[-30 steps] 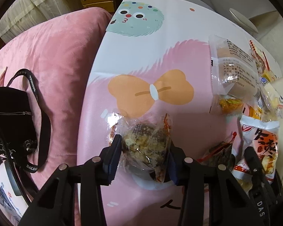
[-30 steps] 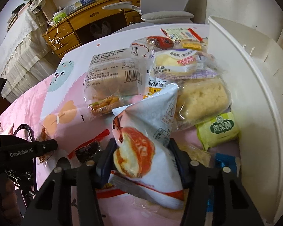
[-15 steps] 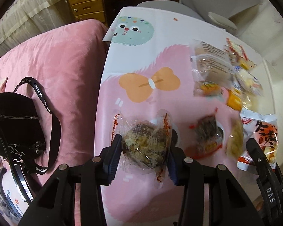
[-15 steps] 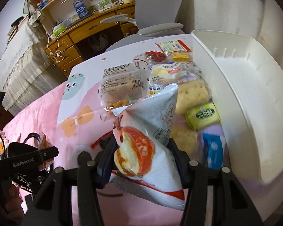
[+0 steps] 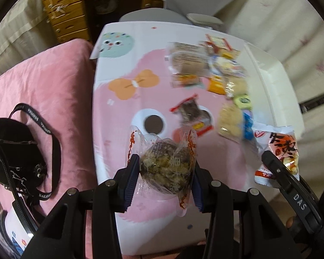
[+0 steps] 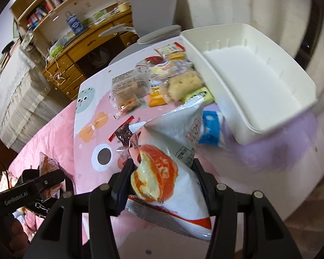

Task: Organize snacks
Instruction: 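Carry the white chip bag with right tool while left tool carries its snack to tray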

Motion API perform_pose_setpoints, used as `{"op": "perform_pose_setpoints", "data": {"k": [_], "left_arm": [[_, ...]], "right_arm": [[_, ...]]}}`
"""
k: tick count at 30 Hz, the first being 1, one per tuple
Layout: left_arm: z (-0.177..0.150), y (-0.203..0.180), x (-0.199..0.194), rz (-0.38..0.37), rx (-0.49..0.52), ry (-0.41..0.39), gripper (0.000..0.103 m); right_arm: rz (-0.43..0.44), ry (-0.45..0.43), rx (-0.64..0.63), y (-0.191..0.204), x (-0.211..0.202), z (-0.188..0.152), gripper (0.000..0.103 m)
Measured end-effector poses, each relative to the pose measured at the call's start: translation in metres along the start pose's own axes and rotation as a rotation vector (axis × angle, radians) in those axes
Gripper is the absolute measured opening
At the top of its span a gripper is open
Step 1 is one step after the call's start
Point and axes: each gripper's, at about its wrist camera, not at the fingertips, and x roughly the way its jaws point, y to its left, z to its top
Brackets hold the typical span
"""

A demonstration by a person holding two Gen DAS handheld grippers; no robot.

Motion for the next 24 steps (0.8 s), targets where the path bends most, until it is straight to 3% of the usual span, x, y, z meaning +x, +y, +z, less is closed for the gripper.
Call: {"op": "perform_pose_setpoints", "data": {"k": [10,24], "left_arm": [[-0.003,-0.061,-0.028,-0.067,0.118,-0.074,0.043],[0.003,-0.174,-0.038,-0.082,0.11,-0.192,0.043]], "right_arm": [[0.007,-0.072,0.019,-0.034,-0.045,-0.002,0.053],[0.112,-0.079,-0.053,-0.115,-0.064,0.044,0.053]]}}
